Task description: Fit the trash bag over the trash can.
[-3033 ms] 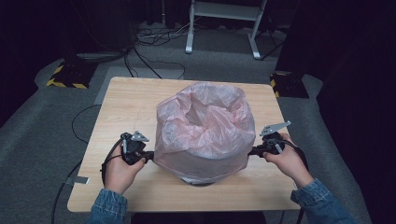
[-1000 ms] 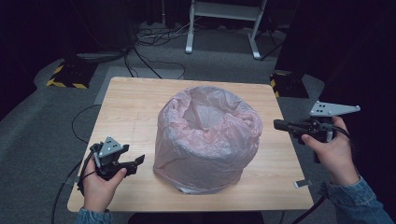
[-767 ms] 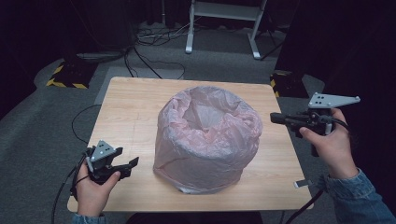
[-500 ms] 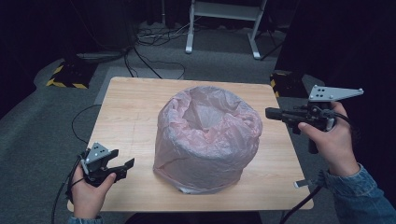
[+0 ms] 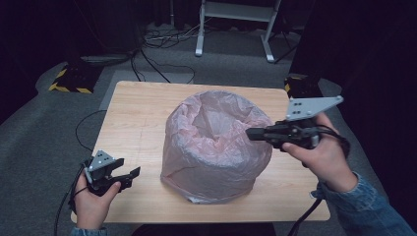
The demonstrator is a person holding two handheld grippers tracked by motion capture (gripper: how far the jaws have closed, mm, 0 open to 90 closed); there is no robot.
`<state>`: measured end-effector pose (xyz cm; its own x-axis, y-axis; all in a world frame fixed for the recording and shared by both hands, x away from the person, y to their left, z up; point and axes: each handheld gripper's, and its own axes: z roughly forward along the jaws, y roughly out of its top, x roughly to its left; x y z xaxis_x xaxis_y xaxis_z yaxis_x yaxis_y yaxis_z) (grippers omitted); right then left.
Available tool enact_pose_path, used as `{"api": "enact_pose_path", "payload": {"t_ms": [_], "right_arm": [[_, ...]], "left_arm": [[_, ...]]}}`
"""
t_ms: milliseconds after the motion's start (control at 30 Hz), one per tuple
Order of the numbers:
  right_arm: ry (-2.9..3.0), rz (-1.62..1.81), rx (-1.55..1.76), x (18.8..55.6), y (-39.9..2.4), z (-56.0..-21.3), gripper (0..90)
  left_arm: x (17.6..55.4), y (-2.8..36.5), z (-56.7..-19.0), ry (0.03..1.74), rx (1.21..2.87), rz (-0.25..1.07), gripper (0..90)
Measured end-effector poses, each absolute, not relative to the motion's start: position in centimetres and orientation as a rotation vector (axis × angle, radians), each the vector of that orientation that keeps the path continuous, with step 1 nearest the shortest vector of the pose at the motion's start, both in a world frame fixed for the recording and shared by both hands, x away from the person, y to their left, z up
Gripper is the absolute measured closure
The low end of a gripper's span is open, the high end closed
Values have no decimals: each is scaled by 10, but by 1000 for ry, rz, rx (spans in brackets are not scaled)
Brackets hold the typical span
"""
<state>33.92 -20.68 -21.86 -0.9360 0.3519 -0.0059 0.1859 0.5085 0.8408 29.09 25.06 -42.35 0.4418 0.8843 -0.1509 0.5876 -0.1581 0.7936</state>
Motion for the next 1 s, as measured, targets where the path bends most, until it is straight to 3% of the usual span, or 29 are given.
{"api": "enact_pose_path", "payload": {"t_ms": [267,433,767,1000], "right_arm": [[2742,1082,462,361,-168,-251,900],[2782,1009,440,360,-163,-248,900],[2684,1144,464,355,-183,-213,900],[2635,1170,429,358,-166,-190,900]], "left_arm": [[292,253,-427,1263,1855,434,321],[292,254,-428,1263,1854,431,321],[293,253,-428,1261,1855,427,320],[295,252,-429,1265,1852,420,318]]}}
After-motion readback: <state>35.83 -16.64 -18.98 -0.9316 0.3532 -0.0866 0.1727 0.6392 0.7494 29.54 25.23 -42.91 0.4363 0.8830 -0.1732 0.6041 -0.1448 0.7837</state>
